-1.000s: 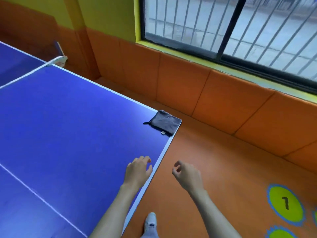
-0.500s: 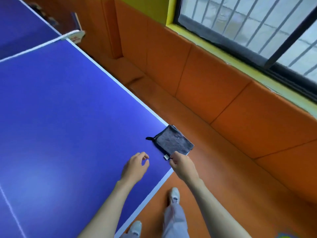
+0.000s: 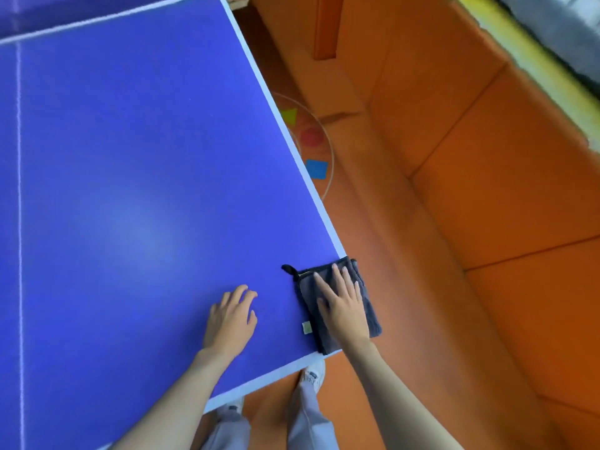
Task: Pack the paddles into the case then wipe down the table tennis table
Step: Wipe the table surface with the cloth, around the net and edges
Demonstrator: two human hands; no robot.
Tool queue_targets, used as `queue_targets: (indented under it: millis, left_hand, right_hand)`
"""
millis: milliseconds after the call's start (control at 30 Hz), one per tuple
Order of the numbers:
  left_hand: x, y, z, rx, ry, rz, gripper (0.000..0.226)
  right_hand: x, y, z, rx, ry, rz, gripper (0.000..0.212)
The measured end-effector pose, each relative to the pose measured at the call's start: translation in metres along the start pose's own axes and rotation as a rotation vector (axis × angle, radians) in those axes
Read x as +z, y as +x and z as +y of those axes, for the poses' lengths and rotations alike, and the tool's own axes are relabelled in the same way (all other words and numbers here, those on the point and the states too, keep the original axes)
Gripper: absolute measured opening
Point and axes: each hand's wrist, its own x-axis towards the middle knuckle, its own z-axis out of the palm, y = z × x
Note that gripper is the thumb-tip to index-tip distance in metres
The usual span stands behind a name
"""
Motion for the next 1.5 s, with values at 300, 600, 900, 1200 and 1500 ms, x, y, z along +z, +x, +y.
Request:
queue_targets:
  millis: [300, 600, 900, 1200, 1500]
  left_hand:
    - [0.021, -0.007, 0.012, -0.117, -0.006, 0.068, 0.041]
    - [0.020, -0.026, -0.015, -0.090, -0.120, 0.275, 0.031]
    - [0.013, -0.077, -0.086, -0.171, -0.204, 0.333, 0.027]
    - [0.005, -0.077, -0.151, -0.243, -0.209, 0.395, 0.031]
    - [0.007, -0.007, -0.154, -0.278, -0.148, 0.326, 0.042]
  right_hand:
    - [0.019, -0.003, 0.026, -0.086, -0.166, 0.025, 0.074]
    - [0.034, -0.010, 0.018, -0.082, -0.113, 0.129, 0.060]
    - [0.087, -0.062, -0.099, -0.102, -0.121, 0.147, 0.058]
    - [0.134, -0.073, -0.206, -0.429, -0.066, 0.083, 0.051]
    - [0.038, 0.060, -0.034, -0.051, -0.028, 0.165, 0.050]
